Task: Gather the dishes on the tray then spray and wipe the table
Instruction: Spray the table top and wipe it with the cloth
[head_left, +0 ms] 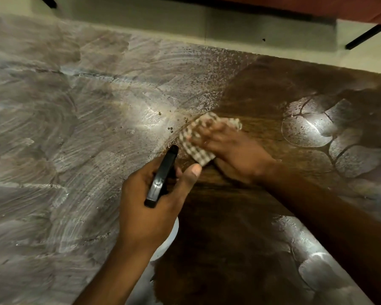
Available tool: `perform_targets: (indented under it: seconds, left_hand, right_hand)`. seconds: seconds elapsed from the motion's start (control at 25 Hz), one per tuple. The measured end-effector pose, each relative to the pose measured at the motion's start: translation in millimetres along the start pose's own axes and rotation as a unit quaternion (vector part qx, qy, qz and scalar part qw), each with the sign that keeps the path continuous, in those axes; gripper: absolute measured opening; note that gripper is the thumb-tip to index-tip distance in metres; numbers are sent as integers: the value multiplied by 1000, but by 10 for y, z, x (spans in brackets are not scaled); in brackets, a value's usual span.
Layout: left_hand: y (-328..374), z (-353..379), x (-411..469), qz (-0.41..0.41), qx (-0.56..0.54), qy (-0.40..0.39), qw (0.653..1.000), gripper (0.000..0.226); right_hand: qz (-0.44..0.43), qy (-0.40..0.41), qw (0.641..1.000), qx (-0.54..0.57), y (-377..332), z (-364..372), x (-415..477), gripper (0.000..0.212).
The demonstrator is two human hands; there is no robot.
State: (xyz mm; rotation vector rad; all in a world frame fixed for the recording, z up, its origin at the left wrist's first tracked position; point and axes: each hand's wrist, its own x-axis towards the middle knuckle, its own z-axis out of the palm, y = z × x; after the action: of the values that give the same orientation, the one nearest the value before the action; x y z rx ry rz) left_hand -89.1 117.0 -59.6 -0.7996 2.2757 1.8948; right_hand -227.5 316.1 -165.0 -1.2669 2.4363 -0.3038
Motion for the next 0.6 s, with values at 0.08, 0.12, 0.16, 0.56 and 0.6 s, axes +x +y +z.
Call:
perform_targets:
  seconds: [0.08,0.12,0.16,0.56,0.6]
  left_hand:
    - [40,-31,75,-6,-2,2,1000,48]
    - [55,-38,114,-8,-4,3,1000,55]
    - [63,-38,156,-10,-6,4,1000,59]
    - [188,-27,628,21,-21,-8,1000,27]
    - [199,-36,664,20,-20,-11,1000,33]
  right_hand:
    - [233,95,966,56,415,-213,57,64]
    - [330,159,926,89,536,-300,127,66]
    - [405,216,881,110,575,-352,238,68]
    - [-74,25,997,18,-147,-15,540,67]
    - [-35,22,999,17,49,-81,512,65]
